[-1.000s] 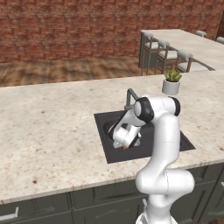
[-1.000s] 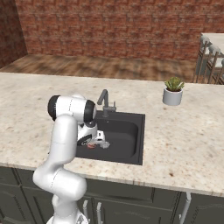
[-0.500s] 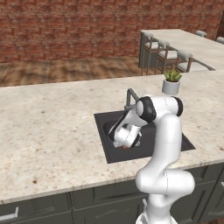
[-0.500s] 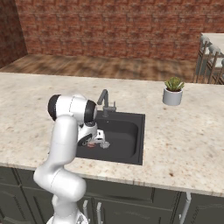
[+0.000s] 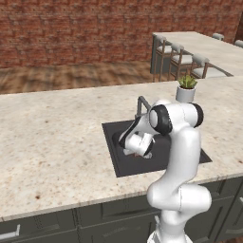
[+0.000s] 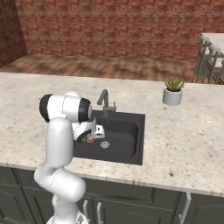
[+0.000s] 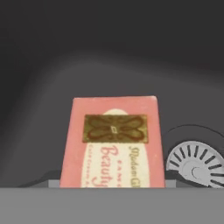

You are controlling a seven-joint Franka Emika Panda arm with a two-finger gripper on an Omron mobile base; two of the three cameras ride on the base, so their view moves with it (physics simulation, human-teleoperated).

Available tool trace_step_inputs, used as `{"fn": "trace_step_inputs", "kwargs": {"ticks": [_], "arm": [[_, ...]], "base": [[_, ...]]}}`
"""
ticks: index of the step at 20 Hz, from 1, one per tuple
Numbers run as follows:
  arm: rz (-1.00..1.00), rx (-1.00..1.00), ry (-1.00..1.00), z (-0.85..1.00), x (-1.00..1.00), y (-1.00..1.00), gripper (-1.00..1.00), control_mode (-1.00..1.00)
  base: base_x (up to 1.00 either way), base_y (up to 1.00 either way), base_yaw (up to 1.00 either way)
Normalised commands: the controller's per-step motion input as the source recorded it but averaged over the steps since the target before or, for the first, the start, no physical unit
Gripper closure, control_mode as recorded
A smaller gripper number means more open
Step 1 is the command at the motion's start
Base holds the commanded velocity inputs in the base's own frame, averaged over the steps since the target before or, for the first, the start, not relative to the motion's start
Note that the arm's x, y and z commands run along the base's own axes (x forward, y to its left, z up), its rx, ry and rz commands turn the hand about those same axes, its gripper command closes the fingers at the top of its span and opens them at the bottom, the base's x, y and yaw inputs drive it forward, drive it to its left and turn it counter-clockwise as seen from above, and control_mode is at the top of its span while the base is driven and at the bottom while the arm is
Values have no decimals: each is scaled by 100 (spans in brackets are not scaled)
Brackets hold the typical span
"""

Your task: Pick up the sponge and bar soap from the sink, and place them back in the cabinet, and close the cabinet door.

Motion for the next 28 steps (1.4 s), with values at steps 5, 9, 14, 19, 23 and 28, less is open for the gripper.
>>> {"fn": "trace_step_inputs", "kwargs": {"ticks": [5, 9, 14, 19, 23, 28], "arm": [[0, 0, 0, 44, -5, 0, 100, -100], [0, 0, 0, 36, -16, 0, 100, -100], [0, 0, 0, 31, -24, 0, 100, -100], [0, 0, 0, 40, -32, 0, 100, -100], [-1, 0, 0, 49, -36, 0, 100, -100], [-3, 0, 0, 53, -32, 0, 100, -100]], "base": [[0, 0, 0], [0, 0, 0], [0, 0, 0], [0, 0, 0], [0, 0, 0], [0, 0, 0]]}}
